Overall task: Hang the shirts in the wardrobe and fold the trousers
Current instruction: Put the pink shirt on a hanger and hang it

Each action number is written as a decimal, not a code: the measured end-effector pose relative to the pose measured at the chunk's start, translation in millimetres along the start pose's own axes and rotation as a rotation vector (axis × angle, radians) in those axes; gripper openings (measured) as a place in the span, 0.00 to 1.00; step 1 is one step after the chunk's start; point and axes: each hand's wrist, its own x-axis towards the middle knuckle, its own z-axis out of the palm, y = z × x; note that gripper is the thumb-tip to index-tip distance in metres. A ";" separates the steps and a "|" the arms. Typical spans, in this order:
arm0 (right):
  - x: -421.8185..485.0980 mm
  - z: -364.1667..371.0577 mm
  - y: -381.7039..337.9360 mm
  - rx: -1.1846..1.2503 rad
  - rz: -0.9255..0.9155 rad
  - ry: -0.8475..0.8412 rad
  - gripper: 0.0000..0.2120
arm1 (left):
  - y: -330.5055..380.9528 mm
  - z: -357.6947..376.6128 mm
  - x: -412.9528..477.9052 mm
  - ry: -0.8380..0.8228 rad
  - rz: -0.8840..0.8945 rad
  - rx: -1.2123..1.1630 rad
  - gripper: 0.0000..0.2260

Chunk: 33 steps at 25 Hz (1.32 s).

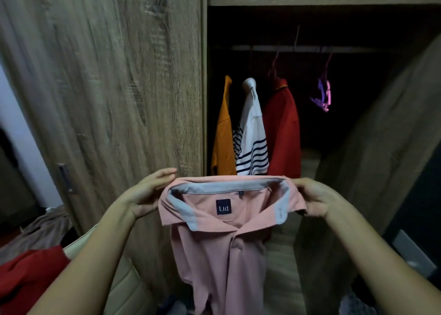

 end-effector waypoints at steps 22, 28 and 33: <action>41.5 61.3 64.5 -1.292 -1.060 0.116 0.15 | 57.0 98.1 -46.2 0.291 0.928 1.016 0.06; 44.0 84.6 7.7 -1.594 -0.979 0.210 0.25 | 50.7 22.6 -36.0 0.396 1.066 1.481 0.10; 5.0 97.8 -31.8 -1.669 -1.034 0.318 0.24 | 34.3 4.1 -9.4 0.637 0.874 1.895 0.12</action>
